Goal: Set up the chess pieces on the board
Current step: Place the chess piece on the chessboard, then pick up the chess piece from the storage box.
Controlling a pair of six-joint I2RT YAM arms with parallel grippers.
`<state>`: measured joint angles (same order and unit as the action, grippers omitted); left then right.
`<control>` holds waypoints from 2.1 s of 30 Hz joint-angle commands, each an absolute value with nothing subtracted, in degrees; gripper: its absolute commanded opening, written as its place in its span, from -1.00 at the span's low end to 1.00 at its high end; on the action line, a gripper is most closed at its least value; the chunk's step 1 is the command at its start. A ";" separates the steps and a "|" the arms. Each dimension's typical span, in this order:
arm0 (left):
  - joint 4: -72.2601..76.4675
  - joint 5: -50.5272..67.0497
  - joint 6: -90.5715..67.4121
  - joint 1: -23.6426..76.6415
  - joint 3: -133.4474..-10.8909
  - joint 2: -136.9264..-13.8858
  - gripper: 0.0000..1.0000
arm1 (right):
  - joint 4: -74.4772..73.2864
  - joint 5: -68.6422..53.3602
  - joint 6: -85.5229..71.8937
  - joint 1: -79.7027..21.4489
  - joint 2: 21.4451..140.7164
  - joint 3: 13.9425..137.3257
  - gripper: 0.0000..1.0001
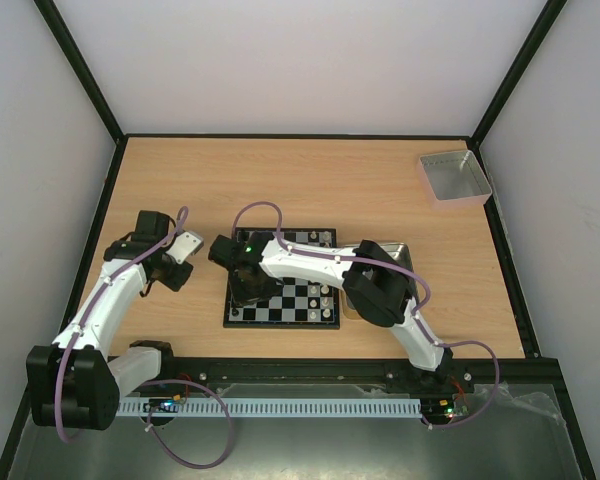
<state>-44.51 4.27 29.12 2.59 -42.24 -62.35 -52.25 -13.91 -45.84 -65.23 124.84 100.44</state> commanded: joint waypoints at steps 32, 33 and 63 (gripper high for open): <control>-46.95 3.25 29.01 1.41 -44.69 -64.17 -0.24 | -56.74 -2.89 -39.30 -29.47 79.61 56.73 -0.30; -47.13 2.91 28.88 1.41 -45.47 -64.43 -0.24 | -55.90 -3.58 -38.76 -28.93 79.26 55.22 -0.30; -49.80 4.40 25.93 1.42 -49.39 -63.86 -0.24 | -45.81 -13.09 -36.77 -27.50 80.23 43.22 -0.53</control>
<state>-48.77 4.03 26.52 1.80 -49.67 -64.82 -44.49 -12.71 -37.26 -27.70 81.01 44.07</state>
